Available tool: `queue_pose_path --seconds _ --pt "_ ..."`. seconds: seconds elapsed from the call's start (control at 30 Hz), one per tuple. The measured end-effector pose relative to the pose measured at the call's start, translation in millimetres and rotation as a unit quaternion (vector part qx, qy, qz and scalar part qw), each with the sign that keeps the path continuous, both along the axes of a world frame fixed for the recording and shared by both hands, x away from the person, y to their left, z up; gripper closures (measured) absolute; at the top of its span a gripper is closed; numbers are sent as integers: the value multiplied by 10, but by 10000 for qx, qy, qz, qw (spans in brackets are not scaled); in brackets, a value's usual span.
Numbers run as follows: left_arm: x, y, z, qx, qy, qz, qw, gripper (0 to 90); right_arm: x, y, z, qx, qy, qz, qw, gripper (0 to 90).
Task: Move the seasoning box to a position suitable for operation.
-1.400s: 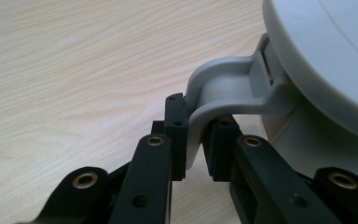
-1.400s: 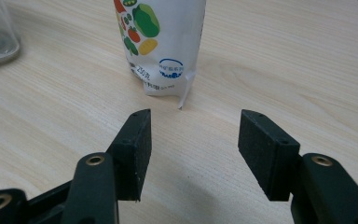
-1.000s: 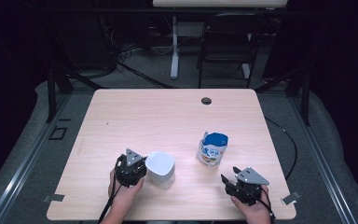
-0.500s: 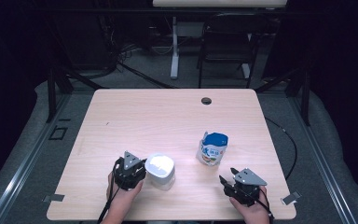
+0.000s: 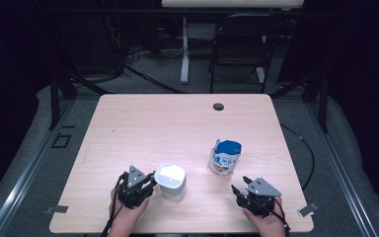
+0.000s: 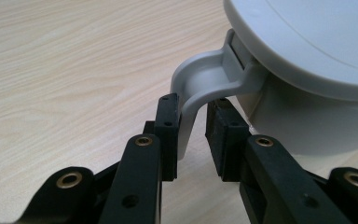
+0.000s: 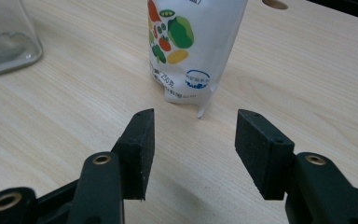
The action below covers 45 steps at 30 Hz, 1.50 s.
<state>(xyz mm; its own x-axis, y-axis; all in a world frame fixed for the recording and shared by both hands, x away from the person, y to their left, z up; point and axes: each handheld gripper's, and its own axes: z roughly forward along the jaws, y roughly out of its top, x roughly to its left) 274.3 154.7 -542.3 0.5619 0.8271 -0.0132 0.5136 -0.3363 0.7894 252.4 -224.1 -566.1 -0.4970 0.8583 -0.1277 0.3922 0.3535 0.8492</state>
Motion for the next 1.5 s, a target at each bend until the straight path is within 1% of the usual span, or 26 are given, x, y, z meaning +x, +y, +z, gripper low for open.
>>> queue_pose_path --seconds 0.07,0.1,0.2,0.23,0.33,0.47,0.5,0.53,0.57,0.6,0.7,0.73,0.77,0.83,0.97,1.0,1.07,1.1,1.13,1.17,1.2,1.23,1.3,1.33,1.43,1.5 --pt "-20 14 8 32 11 -70 10000 768 -21 12 19 -46 -20 51 10000 478" --pt "-30 23 10 -18 45 -77 10000 777 -35 16 30 -80 -32 92 9999 480" --pt "-50 56 21 -124 63 -147 9998 786 -75 23 55 -56 -45 135 9999 500" --pt "-58 57 22 -177 53 -141 9997 782 -89 22 64 -69 -45 150 9999 506" --pt "-74 73 38 -191 79 -209 9996 774 -122 31 86 -112 -122 164 9997 545" --pt "-112 101 49 -276 101 -268 9992 744 -151 36 141 -121 -308 159 9993 607" --pt "-121 119 61 -288 117 -316 9990 736 -157 39 157 -105 -334 174 9992 619" --pt "-134 136 73 -331 122 -311 9989 728 -161 44 170 -64 -357 224 9991 629" --pt "-146 156 90 -398 143 -328 9986 717 -165 53 179 -76 -395 252 9989 646" --pt "-153 182 110 -412 123 -361 9984 707 -172 62 187 -94 -413 278 9987 660" --pt "-162 256 167 -606 231 -419 9970 693 -164 101 196 -40 -376 316 9988 665" --pt "-164 281 186 -640 255 -440 9967 685 -153 114 198 -1 -255 392 9989 663" --pt "-166 299 197 -697 239 -430 9964 684 -146 129 195 7 -196 438 9988 652" --pt "-165 336 222 -694 235 -384 9966 676 -150 165 191 14 -185 479 9987 624" --pt "-150 397 255 -759 186 -404 9961 672 -145 237 207 -32 -200 568 9982 598" --pt "-146 405 260 -766 199 -416 9960 672 -140 280 226 -41 -203 639 9977 581" --pt "-135 415 267 -797 210 -412 9957 656 -130 344 253 28 -160 720 9973 572" --pt "-127 421 274 -816 216 -436 9955 656 -130 344 253 28 -160 720 9973 572" --pt "-116 425 281 -808 204 -455 9955 646 -126 367 271 90 -167 742 9971 573" --pt "-101 425 286 -815 193 -458 9954 636 -117 393 294 219 -140 752 9968 574" --pt "-81 428 295 -768 198 -464 9958 621 -105 416 320 297 -131 755 9966 587" --pt "-65 431 306 -742 173 -425 9962 607 -90 443 347 316 -153 739 9966 604" --pt "-18 441 331 -808 147 -385 9959 591 -54 515 410 218 -222 699 9971 652" --pt "0 445 346 -810 172 -402 9958 583 -39 547 434 186 -257 717 9969 668" --pt "53 430 410 -832 154 -405 9956 552 -6 625 492 79 -348 752 9965 728" --pt "72 410 452 -802 98 -400 9959 552 18 660 525 93 -391 776 9962 747"
